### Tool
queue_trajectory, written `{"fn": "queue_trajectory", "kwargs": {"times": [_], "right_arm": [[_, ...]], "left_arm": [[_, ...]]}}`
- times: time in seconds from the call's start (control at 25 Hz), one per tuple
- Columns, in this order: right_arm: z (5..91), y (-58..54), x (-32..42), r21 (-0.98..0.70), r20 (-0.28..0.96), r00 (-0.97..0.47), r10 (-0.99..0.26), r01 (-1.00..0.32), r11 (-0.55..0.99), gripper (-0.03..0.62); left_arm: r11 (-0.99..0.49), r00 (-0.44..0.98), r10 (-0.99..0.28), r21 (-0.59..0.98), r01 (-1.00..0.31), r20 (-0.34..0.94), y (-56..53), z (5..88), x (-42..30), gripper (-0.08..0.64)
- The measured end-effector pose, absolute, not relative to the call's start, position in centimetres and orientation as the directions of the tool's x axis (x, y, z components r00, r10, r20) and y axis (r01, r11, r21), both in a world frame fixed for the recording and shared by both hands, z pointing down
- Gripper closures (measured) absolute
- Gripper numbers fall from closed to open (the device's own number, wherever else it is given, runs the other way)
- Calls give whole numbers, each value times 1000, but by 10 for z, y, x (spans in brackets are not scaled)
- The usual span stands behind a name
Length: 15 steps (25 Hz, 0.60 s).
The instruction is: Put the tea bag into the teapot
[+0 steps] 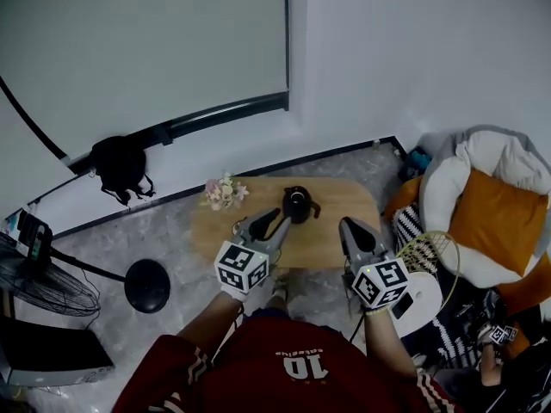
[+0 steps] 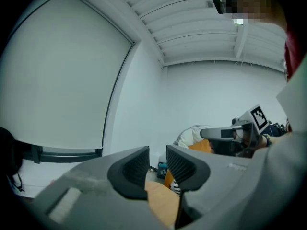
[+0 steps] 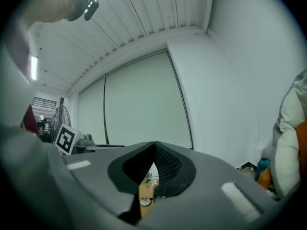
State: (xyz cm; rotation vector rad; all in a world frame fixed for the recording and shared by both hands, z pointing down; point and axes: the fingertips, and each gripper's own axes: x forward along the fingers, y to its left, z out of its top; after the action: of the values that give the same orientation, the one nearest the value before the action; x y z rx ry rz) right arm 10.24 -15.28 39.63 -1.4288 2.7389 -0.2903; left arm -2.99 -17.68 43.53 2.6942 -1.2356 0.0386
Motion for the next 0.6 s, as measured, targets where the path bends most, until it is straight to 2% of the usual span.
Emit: {"fn": "queue_trajectory", "kwargs": {"times": [0.6], "right_arm": [[374, -116, 95, -130, 26, -580, -814, -809, 573, 591]], "left_arm": [[-597, 604, -796, 119, -794, 43, -123, 393, -48, 558]]}}
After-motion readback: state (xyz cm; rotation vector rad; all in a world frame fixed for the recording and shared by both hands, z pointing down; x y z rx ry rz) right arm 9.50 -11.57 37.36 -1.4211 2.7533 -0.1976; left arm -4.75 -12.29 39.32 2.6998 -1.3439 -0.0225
